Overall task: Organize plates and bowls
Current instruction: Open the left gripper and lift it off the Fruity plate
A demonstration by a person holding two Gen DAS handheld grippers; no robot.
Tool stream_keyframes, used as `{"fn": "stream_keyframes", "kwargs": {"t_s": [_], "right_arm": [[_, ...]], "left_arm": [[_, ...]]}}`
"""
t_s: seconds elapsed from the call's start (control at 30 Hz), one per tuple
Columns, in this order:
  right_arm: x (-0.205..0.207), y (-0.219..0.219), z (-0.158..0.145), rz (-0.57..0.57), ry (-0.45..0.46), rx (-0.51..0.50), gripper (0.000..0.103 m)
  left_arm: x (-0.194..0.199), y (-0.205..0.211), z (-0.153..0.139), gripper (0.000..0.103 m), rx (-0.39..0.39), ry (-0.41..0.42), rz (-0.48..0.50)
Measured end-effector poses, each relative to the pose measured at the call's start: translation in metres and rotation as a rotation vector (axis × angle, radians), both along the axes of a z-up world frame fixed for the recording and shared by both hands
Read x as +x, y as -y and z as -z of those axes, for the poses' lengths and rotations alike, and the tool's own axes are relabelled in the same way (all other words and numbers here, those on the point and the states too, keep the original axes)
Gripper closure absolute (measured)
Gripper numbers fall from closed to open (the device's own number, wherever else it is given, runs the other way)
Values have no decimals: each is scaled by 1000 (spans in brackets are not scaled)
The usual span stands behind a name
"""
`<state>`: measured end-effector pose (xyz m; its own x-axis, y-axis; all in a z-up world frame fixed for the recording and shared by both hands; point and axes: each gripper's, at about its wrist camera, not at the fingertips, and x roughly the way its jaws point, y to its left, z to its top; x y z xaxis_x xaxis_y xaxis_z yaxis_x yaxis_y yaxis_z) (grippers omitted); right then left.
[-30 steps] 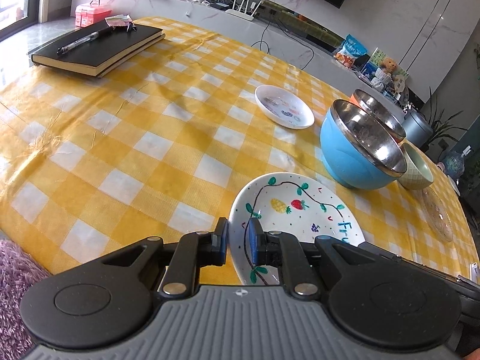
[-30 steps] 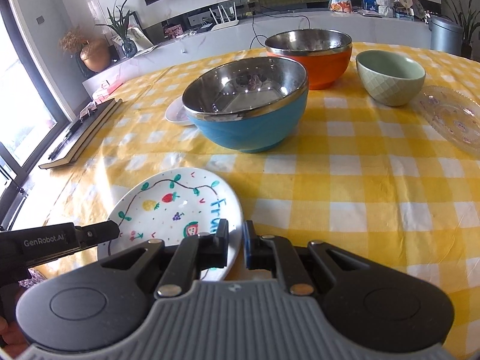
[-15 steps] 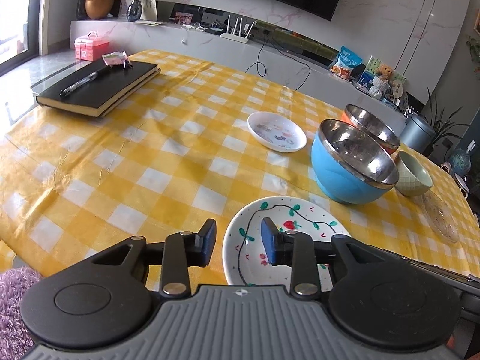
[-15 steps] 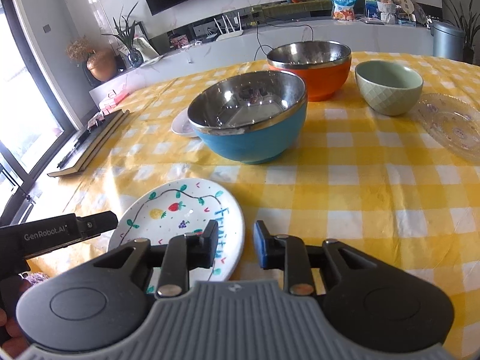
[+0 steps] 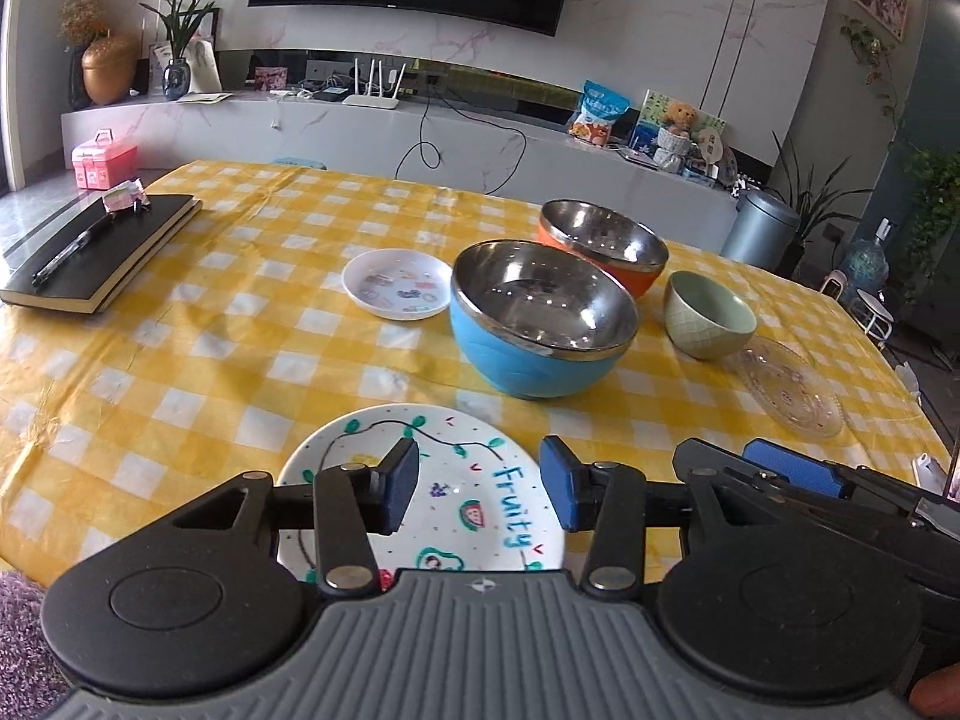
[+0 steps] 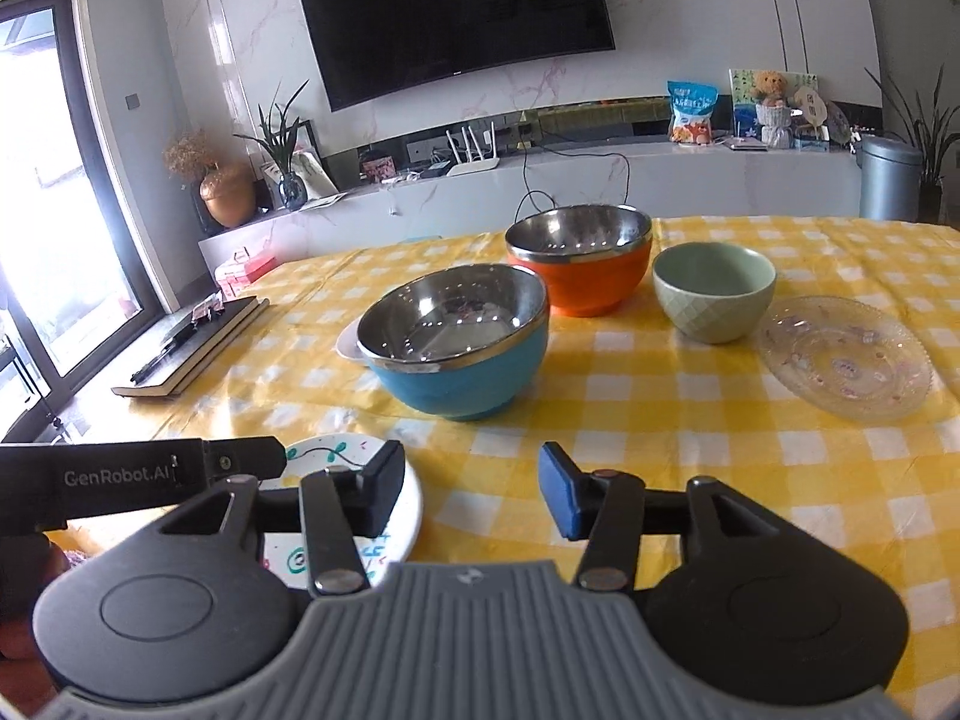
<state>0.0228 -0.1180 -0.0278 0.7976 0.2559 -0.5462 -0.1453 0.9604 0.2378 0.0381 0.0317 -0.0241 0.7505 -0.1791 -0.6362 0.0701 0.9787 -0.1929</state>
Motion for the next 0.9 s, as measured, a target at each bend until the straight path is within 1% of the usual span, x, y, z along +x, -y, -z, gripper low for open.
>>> {"fn": "stream_keyframes", "kwargs": {"t_s": [0.03,0.07,0.2,0.27,0.43,0.53,0.7,0.8,0.9], "right_arm": [[-2,5,-1,14,10,-4,45],[-3,11,-2,33,18,-7,45],[-5,35,-2,112,24,-18,44],[-3,48,0,160,17,-20,44],[5,85,9,287,-9,-6,44],[8,103,15,347,-10,-4,44],[19,132,25,438,-21,-2,44],[28,148,31,479,-31,-7,44],[37,163,38,517,-47,0,44]], "left_arm": [[0,4,-1,47,-8,1,0],[1,8,-2,45,-18,3,0],[4,27,-5,44,-34,19,11],[7,38,-6,42,-35,26,30],[16,71,-5,37,-53,13,98],[24,89,-3,37,-68,11,140],[42,117,4,38,-76,6,180],[56,135,10,38,-97,-7,209],[69,152,15,41,-105,-11,241]]}}
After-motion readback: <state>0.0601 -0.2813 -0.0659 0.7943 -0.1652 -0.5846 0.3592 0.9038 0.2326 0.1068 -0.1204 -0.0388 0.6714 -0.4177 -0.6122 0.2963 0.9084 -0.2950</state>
